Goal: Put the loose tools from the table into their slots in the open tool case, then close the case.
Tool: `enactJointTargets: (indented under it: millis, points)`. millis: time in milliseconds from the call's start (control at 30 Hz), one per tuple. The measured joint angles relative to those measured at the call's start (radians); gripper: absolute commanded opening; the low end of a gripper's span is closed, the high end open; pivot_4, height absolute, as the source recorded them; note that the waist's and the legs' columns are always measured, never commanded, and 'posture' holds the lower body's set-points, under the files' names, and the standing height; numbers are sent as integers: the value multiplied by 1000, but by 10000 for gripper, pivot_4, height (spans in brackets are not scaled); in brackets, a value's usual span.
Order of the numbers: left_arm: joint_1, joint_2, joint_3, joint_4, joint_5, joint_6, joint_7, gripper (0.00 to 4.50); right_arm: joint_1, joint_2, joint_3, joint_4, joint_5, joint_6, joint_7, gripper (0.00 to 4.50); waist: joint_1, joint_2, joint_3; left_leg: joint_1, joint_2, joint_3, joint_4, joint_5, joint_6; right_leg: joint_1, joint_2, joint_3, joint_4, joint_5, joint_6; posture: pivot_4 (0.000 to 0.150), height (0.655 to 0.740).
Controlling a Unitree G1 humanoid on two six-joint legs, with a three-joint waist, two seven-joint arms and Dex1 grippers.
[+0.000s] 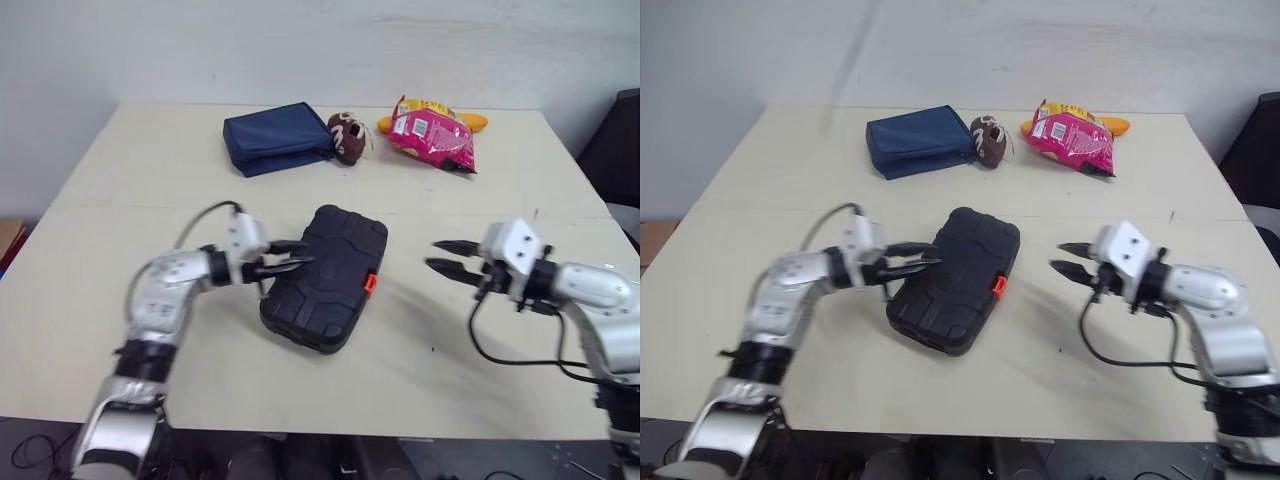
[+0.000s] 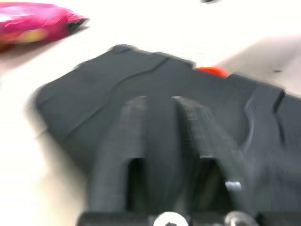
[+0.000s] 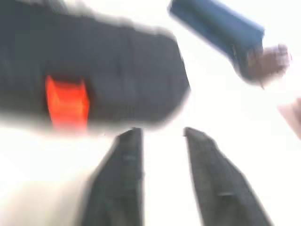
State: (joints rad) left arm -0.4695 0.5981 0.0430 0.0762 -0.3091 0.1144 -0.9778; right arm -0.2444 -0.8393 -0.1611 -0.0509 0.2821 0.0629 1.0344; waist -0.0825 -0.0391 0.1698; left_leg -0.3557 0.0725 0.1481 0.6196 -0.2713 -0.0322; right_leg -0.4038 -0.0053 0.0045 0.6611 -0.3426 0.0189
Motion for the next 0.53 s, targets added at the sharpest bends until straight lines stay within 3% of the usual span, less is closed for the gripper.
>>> enactJointTargets:
  millis: [100, 133, 300, 533]
  points:
    - [133, 184, 146, -32, 8, 68, 25, 39792, 23, -66, -36, 107, -25, -194, 74, 44781, -6, 3, 4, 1, -1, 1, -4, -1, 0, -2, -1, 2, -2, -1, 1, 1500, 7400]
    - [180, 222, 189, -27, 14, 65, 25, 44048, 20, -82, -46, 149, -31, -232, 83, 45000, -6, 2, 5, 1, -2, 1, -5, -1, 0, -3, -2, 3, -2, -1, 1, 1500, 7400]
    - [371, 328, 329, 28, 39, 25, 7, 44624, -53, -139, -67, 322, -45, -302, 119, 45000, 1, 0, 13, -1, -5, 1, -4, -4, 5, -4, -6, 2, -3, -1, 0, 1500, 7400]
    - [404, 311, 389, 57, 36, -28, 49, 44624, -111, -114, -68, 365, -18, -278, 125, 45000, 7, 1, 14, -1, -5, 1, -4, -7, 8, -5, -8, 1, -3, -1, -1, 1500, 7400]
